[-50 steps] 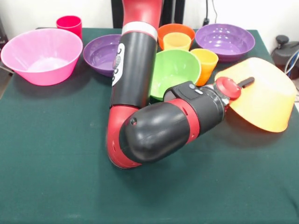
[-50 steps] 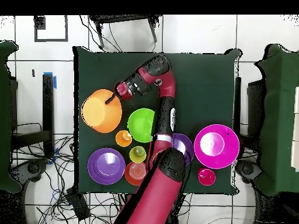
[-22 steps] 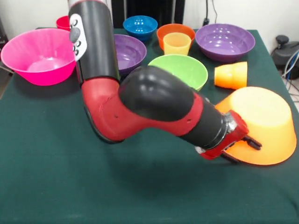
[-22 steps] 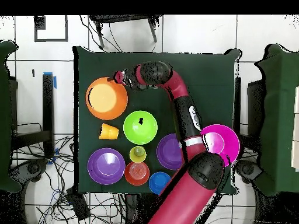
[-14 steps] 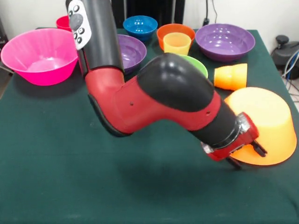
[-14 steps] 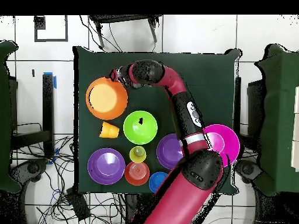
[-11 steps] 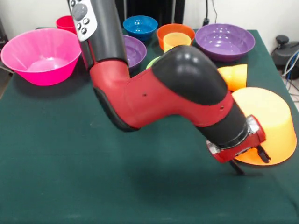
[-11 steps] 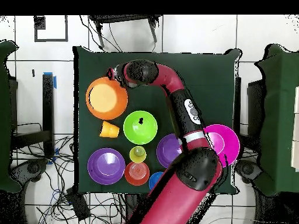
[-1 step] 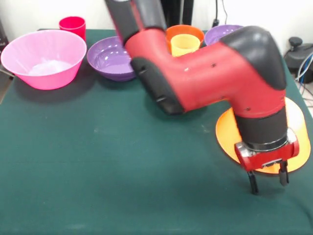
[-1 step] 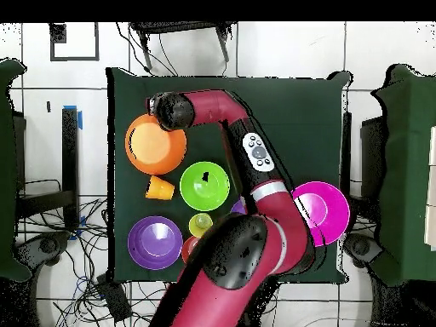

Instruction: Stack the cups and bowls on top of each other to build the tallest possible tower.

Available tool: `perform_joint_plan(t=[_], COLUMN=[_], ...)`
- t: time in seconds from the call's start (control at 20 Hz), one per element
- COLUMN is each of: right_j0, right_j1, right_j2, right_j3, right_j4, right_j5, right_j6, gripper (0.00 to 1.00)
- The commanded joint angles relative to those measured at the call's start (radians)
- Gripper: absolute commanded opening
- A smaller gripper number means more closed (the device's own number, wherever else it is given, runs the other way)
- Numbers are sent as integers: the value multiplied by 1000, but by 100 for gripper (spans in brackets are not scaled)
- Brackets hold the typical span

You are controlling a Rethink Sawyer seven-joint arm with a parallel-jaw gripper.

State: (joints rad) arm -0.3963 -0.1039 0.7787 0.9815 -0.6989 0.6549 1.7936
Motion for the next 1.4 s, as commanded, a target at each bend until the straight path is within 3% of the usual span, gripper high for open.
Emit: perform_joint_plan(t=[0.05,0.45,0.8,1.05,1.2,1.4], right_j0=[139,275,400,423,440,498], right_j1=[-97,-204,-143,-22,46,1], right_j2=[-386,-480,-521,-484,-432,-478], right_j3=[129,186,127,-68,-172,-118], right_j4=[-165,-48,13,36,85,151], right_j5=[-72,-27,-105,-134,-93,-81], right_j6=[353,522,682,655,628,725], gripper=[100,100,100,100,100,100])
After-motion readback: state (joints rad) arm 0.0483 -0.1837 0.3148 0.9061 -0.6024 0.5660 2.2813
